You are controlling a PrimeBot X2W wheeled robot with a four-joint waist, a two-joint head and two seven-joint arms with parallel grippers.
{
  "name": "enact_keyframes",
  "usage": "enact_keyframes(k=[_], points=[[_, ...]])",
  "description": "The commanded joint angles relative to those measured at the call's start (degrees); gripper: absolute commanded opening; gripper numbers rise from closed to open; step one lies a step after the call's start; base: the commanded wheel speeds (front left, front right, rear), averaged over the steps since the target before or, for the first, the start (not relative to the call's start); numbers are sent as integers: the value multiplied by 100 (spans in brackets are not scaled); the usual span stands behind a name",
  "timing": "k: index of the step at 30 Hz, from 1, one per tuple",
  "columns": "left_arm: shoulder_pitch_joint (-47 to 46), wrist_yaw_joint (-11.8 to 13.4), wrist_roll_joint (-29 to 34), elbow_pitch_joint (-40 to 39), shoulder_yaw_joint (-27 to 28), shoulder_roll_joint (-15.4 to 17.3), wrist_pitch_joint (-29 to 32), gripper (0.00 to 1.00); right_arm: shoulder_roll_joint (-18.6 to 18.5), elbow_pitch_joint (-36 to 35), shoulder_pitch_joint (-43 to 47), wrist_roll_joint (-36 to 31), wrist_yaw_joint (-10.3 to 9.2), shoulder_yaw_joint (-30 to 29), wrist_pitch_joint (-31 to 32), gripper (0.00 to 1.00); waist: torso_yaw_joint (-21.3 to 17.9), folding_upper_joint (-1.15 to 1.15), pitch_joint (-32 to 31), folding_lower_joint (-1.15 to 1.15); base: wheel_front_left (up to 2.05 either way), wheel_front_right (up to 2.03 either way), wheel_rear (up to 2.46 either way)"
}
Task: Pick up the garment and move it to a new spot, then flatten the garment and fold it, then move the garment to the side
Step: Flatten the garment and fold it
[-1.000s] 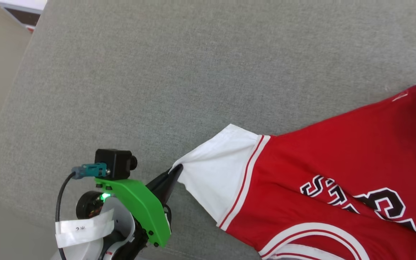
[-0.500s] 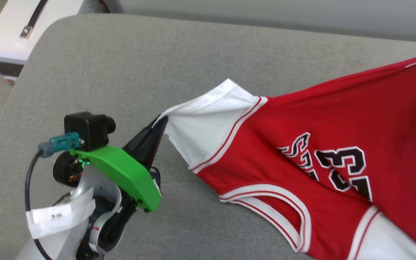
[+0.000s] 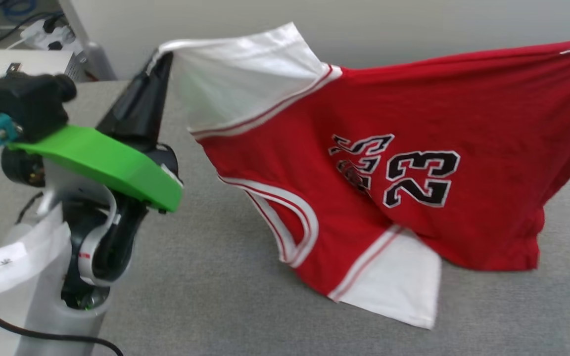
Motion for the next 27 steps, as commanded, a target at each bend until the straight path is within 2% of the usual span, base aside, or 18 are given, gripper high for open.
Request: enact_keyframes(k=[1, 8, 13, 20, 27], points=[[-233, 74, 94, -5, 102, -35, -106, 0, 38, -120, 78, -44, -4, -60, -77, 0, -295, 0, -275, 0, 0, 0, 0], [-782, 175, 271, 117, 244, -189, -421, 0, 214, -488, 201, -133, -4, -227, -204, 0, -499, 0, -409, 0, 0, 0, 0], [-1163, 150, 459, 197, 266, -164, -574, 0, 343, -676, 159, -200, -4, -376, -356, 0, -583, 0, -368, 0, 0, 0, 0], [-1804, -95, 621, 423, 223, 91, -479, 0, 399, -797, -31, -280, -4, -492, -531, 0, -596, 0, -153, 0, 0, 0, 0], [-2675, -516, 795, 784, 183, 596, -152, 0, 266, -706, -624, -300, -4, -465, -564, 0, -550, 0, 422, 0, 0, 0, 0]])
